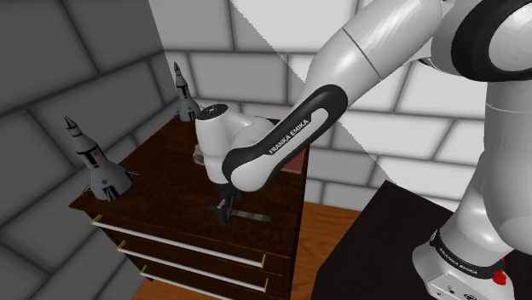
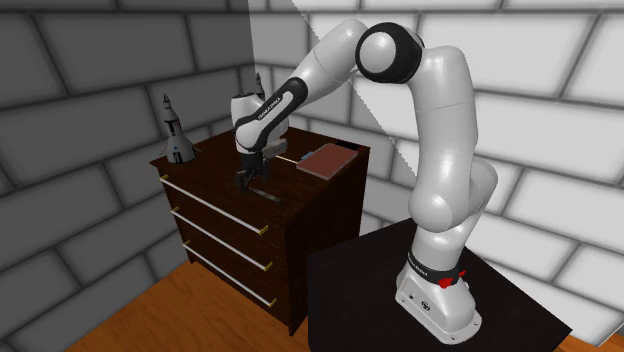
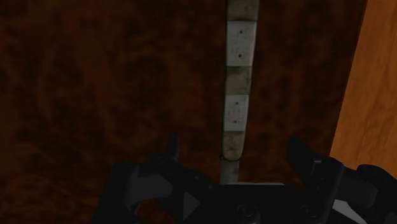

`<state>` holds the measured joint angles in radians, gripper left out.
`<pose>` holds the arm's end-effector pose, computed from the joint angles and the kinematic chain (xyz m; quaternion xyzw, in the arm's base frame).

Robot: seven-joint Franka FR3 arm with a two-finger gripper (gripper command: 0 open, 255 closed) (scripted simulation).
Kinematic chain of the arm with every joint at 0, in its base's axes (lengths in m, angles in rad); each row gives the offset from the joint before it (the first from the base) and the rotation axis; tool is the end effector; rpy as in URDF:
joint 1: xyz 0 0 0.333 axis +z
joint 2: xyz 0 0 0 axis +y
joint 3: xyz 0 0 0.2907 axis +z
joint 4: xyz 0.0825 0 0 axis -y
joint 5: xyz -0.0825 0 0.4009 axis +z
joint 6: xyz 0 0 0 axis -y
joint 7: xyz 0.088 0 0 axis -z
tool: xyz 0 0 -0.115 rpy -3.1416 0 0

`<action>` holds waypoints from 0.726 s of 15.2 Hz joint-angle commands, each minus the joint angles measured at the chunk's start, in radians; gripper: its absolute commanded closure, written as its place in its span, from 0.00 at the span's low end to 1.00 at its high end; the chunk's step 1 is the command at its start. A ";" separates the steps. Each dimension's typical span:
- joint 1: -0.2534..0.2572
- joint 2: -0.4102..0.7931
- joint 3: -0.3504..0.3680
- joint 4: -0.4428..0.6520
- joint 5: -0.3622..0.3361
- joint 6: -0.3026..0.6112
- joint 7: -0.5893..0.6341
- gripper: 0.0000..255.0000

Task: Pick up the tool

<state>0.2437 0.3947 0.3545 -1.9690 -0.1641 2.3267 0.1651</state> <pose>0.5113 0.3405 0.2380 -0.9661 -0.2580 0.0060 0.0058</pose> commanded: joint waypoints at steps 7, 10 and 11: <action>-0.002 0.000 -0.001 0.003 0.001 -0.002 -0.004 1.00; 0.000 0.002 -0.001 -0.001 -0.001 0.003 0.000 1.00; -0.002 -0.007 0.001 0.001 0.003 -0.007 -0.003 1.00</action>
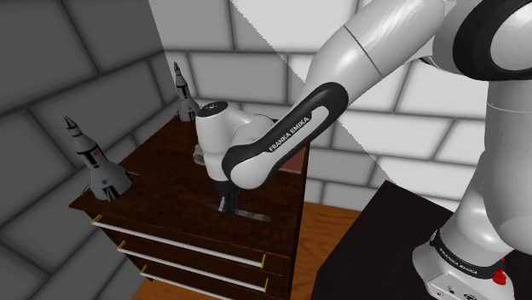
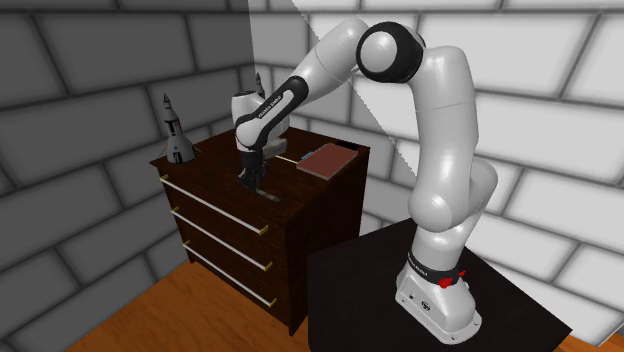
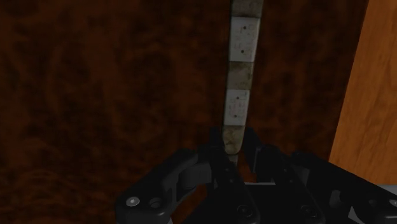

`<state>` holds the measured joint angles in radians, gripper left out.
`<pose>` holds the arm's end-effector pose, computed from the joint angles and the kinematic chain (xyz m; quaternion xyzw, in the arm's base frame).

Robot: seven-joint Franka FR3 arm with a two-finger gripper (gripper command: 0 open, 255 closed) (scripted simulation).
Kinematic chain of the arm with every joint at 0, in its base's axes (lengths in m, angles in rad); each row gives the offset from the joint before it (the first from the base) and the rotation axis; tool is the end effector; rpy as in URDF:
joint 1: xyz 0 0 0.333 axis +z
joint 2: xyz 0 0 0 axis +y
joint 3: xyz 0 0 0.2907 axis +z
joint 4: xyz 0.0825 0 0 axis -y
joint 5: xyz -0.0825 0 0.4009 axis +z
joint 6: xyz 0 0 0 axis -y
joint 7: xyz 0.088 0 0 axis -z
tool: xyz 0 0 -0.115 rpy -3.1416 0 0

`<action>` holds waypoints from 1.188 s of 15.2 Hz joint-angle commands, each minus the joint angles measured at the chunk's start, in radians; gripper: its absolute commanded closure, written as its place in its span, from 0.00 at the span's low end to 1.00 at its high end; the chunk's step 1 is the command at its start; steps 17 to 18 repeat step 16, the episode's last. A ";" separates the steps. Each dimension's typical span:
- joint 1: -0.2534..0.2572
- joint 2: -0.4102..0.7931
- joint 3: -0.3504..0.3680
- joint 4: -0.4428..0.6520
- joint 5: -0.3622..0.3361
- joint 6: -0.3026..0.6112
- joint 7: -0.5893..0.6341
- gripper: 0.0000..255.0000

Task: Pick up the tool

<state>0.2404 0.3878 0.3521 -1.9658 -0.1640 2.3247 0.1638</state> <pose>0.5146 0.3380 0.2430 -0.9667 -0.2558 0.0020 0.0054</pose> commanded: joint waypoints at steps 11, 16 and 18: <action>-0.014 -0.087 0.024 0.038 0.048 -0.126 -0.029 1.00; -0.017 -0.109 0.028 0.054 0.058 -0.162 -0.036 1.00; -0.017 -0.109 0.028 0.054 0.058 -0.162 -0.036 1.00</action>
